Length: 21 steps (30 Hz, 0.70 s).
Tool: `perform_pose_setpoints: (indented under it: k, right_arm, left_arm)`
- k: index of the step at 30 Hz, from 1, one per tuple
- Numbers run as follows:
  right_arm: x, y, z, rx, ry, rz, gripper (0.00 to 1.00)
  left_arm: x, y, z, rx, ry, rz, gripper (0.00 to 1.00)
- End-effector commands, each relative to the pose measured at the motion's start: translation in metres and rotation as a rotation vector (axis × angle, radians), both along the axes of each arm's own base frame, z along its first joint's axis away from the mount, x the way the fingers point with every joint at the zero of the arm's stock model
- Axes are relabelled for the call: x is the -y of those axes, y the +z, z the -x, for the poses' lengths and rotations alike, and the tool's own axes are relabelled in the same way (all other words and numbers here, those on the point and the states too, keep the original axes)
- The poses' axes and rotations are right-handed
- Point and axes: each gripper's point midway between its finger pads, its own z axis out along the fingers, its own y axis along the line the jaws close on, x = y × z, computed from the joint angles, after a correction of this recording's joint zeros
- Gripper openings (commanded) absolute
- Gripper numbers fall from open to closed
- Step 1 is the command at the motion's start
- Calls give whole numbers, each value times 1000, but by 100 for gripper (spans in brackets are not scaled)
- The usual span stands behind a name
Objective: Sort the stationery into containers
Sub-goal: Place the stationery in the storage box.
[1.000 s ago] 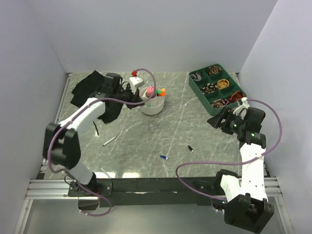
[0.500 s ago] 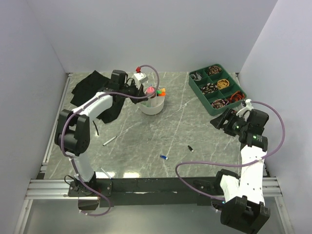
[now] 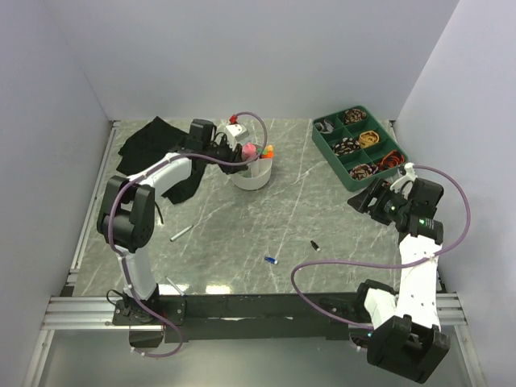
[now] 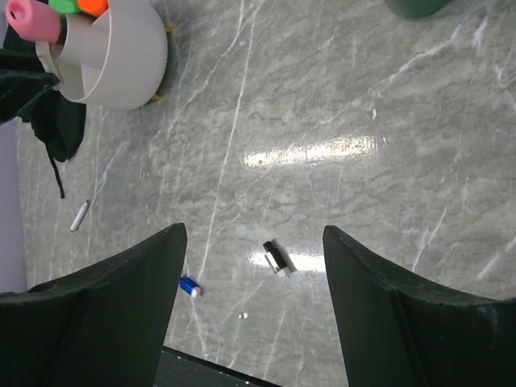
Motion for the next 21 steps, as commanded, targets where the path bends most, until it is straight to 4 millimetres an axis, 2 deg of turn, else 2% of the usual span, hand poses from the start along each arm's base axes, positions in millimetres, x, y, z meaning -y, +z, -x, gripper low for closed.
perform_pose_setpoints:
  k: [1, 4, 8, 9, 11, 13, 14, 15, 16, 17, 18, 19, 21]
  right_arm:
    - [7, 22, -9, 65, -7, 38, 76]
    - [6, 20, -8, 64, -2, 31, 76]
    - [3, 15, -6, 56, 3, 18, 77]
    - [3, 14, -6, 56, 3, 15, 77]
    - [2, 15, -7, 59, 3, 7, 76]
    - [1, 14, -8, 59, 6, 1, 77]
    - [2, 13, -8, 56, 5, -2, 77]
    - [1, 14, -8, 59, 7, -1, 76]
    - [1, 14, -8, 55, 12, 0, 76]
    - [1, 15, -7, 56, 15, 3, 76]
    - [0, 17, -7, 60, 26, 7, 76]
    - [-1, 16, -6, 63, 45, 18, 76]
    - [-4, 17, -4, 72, 79, 30, 76]
  left_arm:
    - [2, 16, -6, 56, 5, 2, 33]
    - [-2, 24, 1, 64, 15, -5, 39]
    - [-11, 49, 12, 110, 41, -9, 46]
    - [-14, 48, 15, 110, 49, -16, 50]
    - [-22, 60, 21, 134, 71, -29, 52]
    - [-28, 59, 28, 139, 87, -42, 55]
    - [-32, 69, 31, 162, 97, -41, 55]
    - [-38, 66, 37, 144, 104, -59, 56]
    - [-42, 77, 41, 171, 105, -66, 56]
    - [-49, 78, 45, 170, 114, -89, 57]
    - [-60, 72, 55, 132, 120, -124, 58]
    - [-70, 76, 65, 153, 100, -158, 59]
    - [-94, 65, 81, 123, 75, -235, 59]
